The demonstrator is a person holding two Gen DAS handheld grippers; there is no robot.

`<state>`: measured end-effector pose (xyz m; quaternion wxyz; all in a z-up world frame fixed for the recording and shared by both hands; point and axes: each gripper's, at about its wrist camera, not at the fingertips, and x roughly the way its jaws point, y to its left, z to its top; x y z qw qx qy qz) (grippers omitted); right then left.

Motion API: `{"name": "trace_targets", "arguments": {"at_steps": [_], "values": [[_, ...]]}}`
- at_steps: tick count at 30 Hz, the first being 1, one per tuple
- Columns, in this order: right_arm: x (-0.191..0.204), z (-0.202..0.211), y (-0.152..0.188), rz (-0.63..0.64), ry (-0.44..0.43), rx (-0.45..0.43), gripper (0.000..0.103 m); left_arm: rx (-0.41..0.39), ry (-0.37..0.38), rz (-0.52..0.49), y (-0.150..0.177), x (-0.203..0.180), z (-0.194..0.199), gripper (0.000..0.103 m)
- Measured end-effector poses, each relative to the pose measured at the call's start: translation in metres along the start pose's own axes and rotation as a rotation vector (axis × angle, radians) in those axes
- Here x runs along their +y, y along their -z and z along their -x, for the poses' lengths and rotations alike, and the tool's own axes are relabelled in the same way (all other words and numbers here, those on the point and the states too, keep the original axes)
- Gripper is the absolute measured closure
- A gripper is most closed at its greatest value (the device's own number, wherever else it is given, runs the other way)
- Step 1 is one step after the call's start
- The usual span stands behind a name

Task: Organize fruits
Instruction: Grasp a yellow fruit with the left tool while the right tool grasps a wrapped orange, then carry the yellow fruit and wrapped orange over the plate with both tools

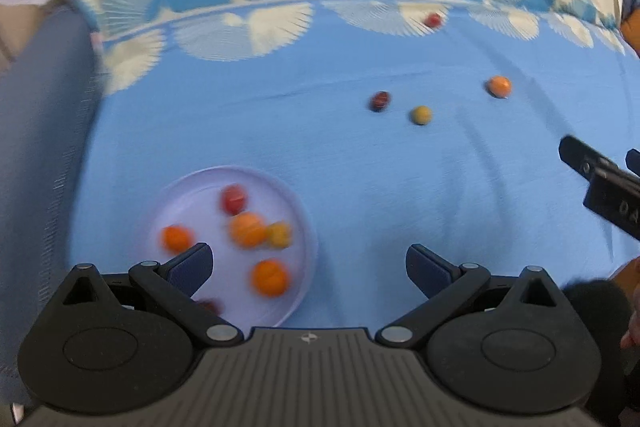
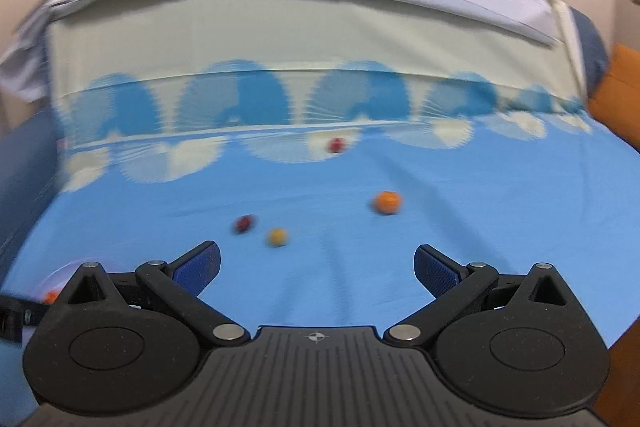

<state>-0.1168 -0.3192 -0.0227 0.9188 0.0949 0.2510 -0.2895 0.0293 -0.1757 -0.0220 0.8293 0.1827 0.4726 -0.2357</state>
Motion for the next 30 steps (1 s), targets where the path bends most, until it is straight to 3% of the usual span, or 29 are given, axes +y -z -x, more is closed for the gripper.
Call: {"name": "trace_targets", "arguments": {"at_steps": [6,10,15,19,21,22,23,24,25,26,27,30], "values": [[-0.047,-0.086,-0.008,-0.028,0.079,0.033,0.001,0.004,0.076,0.023,-0.048,-0.059,-0.074,0.0],[-0.069,-0.18,-0.015,-0.013,0.105,0.076,0.001,0.018,0.083,0.07,-0.085,-0.09,-0.132,0.0],[-0.087,-0.272,-0.021,-0.007,0.042,0.084,0.001,0.016,0.06,0.189,-0.113,-0.108,-0.184,0.001],[-0.096,-0.303,-0.014,0.051,0.085,0.115,0.001,0.002,0.053,0.22,-0.128,-0.122,-0.205,0.001],[-0.102,-0.309,-0.01,0.032,0.081,0.126,0.001,0.017,0.015,0.223,-0.132,-0.126,-0.216,0.001],[-0.103,-0.309,-0.007,0.035,0.076,0.113,0.001,0.025,-0.016,0.238,-0.132,-0.124,-0.221,0.005],[-0.1,-0.308,-0.004,0.054,0.082,0.095,0.007,0.033,-0.046,0.264,-0.132,-0.123,-0.225,0.023],[-0.099,-0.306,-0.003,0.065,0.079,0.089,0.015,0.025,-0.061,0.289,-0.131,-0.12,-0.226,0.026],[-0.098,-0.302,-0.004,0.064,0.06,0.08,0.046,0.004,-0.062,0.303,-0.129,-0.118,-0.223,0.036],[-0.096,-0.298,-0.006,0.067,0.047,0.064,0.063,-0.013,-0.061,0.296,-0.128,-0.117,-0.22,0.06],[-0.094,-0.295,-0.008,0.073,0.044,0.063,0.063,-0.019,-0.047,0.276,-0.127,-0.115,-0.218,0.078],[-0.095,-0.282,-0.011,0.021,0.048,0.083,0.063,0.012,-0.009,0.23,-0.12,-0.108,-0.205,0.078]]}}
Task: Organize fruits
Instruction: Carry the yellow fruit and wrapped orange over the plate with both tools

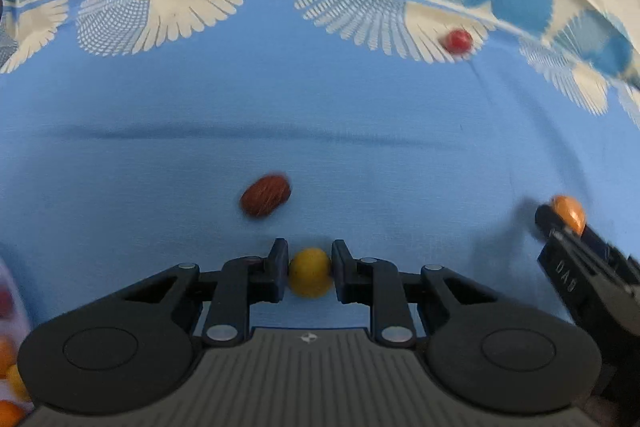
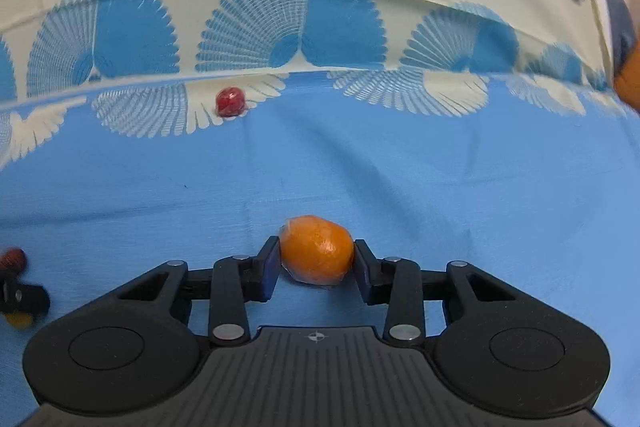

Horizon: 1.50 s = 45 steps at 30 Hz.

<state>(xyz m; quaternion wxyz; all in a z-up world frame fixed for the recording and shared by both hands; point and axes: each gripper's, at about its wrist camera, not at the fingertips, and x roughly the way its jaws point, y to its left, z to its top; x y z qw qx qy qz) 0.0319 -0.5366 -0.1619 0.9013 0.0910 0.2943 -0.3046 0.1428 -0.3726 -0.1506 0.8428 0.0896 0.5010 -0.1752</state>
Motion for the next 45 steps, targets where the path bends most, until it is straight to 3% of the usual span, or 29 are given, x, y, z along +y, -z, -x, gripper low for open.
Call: {"name": "trace_targets", "arguments": {"at_steps": [7,10,20,26,35,45], "values": [[0.009,0.089,0.021,-0.064,-0.021,0.035,0.063,0.08,0.066,-0.136,0.059,0.043,0.065,0.078],[0.02,0.127,0.035,-0.104,-0.049,0.09,0.063,0.05,0.045,-0.156,0.077,0.073,0.104,0.078],[0.117,0.265,0.055,0.067,-0.335,0.099,0.063,-0.04,-0.045,-0.135,0.128,0.164,0.231,0.078],[0.16,0.336,0.06,0.165,-0.438,0.062,0.063,-0.103,-0.086,-0.101,0.165,0.211,0.284,0.078],[0.194,0.415,0.09,0.286,-0.439,-0.008,0.063,-0.234,-0.061,-0.028,0.195,0.254,0.345,0.078],[0.213,0.448,0.101,0.368,-0.414,-0.063,0.063,-0.282,-0.034,0.012,0.209,0.275,0.368,0.078]]}}
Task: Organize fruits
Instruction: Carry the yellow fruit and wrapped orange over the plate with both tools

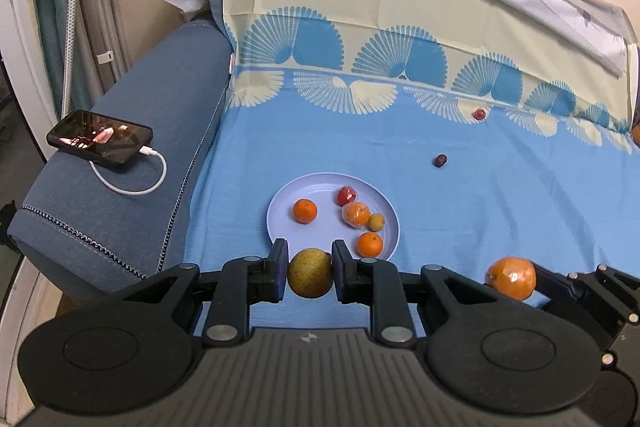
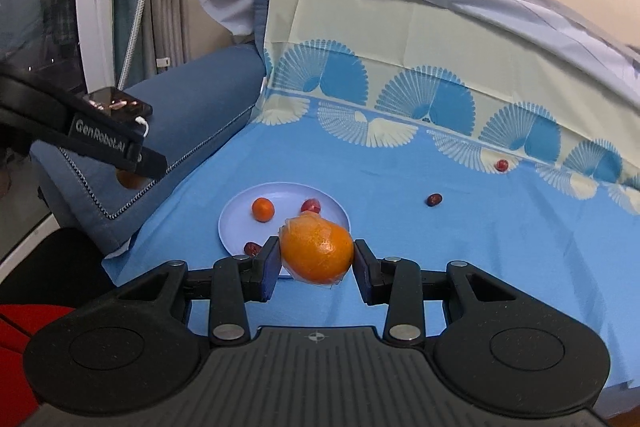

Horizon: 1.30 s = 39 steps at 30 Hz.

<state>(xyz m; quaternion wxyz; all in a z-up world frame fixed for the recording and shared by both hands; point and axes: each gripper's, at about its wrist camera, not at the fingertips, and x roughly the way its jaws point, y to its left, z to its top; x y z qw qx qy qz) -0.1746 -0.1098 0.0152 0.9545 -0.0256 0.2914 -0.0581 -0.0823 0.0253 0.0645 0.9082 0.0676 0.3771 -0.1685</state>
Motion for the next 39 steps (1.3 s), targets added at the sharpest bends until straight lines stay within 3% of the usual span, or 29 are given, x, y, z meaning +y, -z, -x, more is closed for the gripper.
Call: {"name": "trace_targets", "arguments": {"at_steps": [22,32,39], "values": [[0.003,-0.027,0.0,0.025,-0.01,0.081,0.063,0.078,0.004,0.009,-0.005,0.006,-0.039,0.078],[0.001,-0.056,0.0,0.02,-0.018,0.127,0.063,0.132,0.013,0.022,-0.017,0.018,-0.076,0.078],[-0.002,-0.093,-0.007,0.004,-0.033,0.155,0.063,0.164,0.012,-0.022,-0.035,0.02,-0.117,0.078]]}}
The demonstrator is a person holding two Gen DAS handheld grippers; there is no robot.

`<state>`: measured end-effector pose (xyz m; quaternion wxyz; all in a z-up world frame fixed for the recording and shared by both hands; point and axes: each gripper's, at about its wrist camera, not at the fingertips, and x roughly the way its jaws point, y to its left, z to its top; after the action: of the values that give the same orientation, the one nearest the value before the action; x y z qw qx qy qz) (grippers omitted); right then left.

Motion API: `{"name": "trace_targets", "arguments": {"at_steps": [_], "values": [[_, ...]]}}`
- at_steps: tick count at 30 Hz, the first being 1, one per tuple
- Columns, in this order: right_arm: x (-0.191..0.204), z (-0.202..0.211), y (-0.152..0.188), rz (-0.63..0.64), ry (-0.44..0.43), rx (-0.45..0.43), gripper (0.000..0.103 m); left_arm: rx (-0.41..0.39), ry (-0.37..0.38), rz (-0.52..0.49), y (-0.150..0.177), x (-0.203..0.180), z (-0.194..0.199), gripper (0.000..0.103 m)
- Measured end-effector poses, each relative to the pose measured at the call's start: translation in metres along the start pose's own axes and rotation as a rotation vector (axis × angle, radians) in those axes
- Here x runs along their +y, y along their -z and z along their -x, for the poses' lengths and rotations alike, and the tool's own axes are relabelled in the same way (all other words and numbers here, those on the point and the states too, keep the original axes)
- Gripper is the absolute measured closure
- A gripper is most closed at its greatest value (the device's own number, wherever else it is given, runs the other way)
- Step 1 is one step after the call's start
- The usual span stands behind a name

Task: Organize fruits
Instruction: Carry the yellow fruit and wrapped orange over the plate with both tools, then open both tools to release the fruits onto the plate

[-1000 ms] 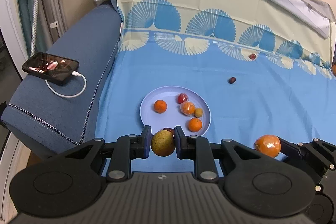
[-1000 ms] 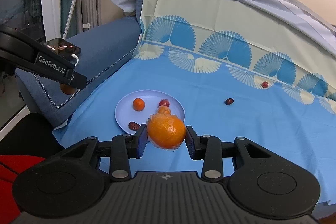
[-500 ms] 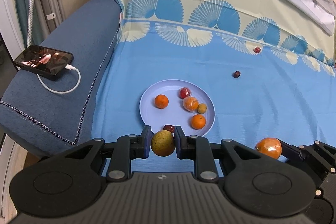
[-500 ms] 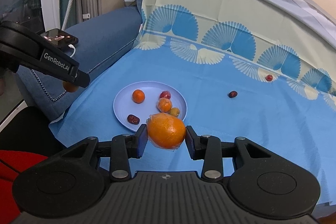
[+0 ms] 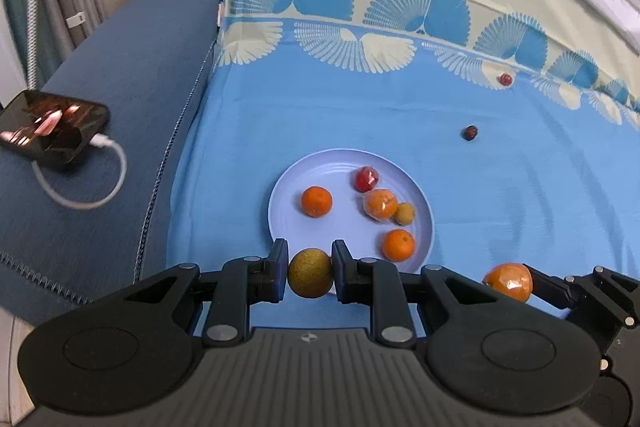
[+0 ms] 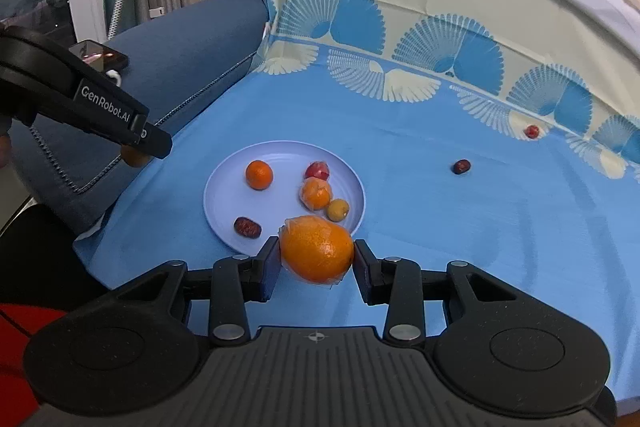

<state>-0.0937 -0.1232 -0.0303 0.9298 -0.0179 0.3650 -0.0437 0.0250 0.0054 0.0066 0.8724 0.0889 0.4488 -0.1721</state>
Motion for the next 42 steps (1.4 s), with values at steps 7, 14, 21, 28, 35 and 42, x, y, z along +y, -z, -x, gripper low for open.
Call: {"name": "trace_targets", "arguments": {"at_steps": [7,14,21,28,35,42], "values": [[-0.001,-0.044,-0.013,-0.003,-0.02,0.032,0.063,-0.003,0.053,-0.038,-0.016,-0.004,-0.04,0.078],[-0.004,-0.085,-0.018,-0.01,-0.043,0.047,0.062,0.031,0.061,-0.093,-0.025,-0.013,-0.085,0.078],[-0.007,-0.124,-0.024,0.015,-0.051,0.04,0.062,0.055,0.079,-0.093,-0.034,-0.008,-0.125,0.072],[-0.007,-0.138,-0.031,0.044,-0.069,0.05,0.012,-0.062,0.037,-0.081,-0.039,0.003,-0.094,0.0],[-0.017,-0.085,-0.008,-0.029,-0.024,0.141,0.004,0.036,-0.064,-0.02,-0.002,0.017,-0.048,0.0],[-0.021,-0.005,0.003,-0.095,0.038,0.054,0.001,0.066,-0.142,0.007,0.02,0.017,-0.004,0.0]]}}
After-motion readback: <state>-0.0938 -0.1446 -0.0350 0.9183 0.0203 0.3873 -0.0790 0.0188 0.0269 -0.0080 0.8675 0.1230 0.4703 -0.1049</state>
